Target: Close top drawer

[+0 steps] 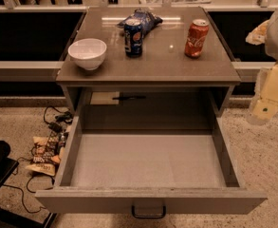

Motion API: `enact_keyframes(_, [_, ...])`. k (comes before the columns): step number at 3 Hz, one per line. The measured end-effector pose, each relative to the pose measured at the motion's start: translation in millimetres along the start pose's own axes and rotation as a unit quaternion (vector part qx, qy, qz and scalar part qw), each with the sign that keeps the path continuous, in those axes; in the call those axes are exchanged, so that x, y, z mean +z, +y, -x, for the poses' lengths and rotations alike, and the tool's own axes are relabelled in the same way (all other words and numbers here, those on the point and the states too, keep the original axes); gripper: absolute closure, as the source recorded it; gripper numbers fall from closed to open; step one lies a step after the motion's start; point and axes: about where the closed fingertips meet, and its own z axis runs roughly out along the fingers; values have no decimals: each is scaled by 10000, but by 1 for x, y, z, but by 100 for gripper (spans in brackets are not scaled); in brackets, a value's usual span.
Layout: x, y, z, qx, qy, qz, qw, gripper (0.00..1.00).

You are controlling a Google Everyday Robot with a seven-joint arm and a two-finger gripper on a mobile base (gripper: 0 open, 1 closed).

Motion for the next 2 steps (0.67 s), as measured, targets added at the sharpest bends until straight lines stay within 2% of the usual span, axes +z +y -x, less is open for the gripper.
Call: enact_keyframes(2, [8,2,-4,94,-110,-14,9999,0])
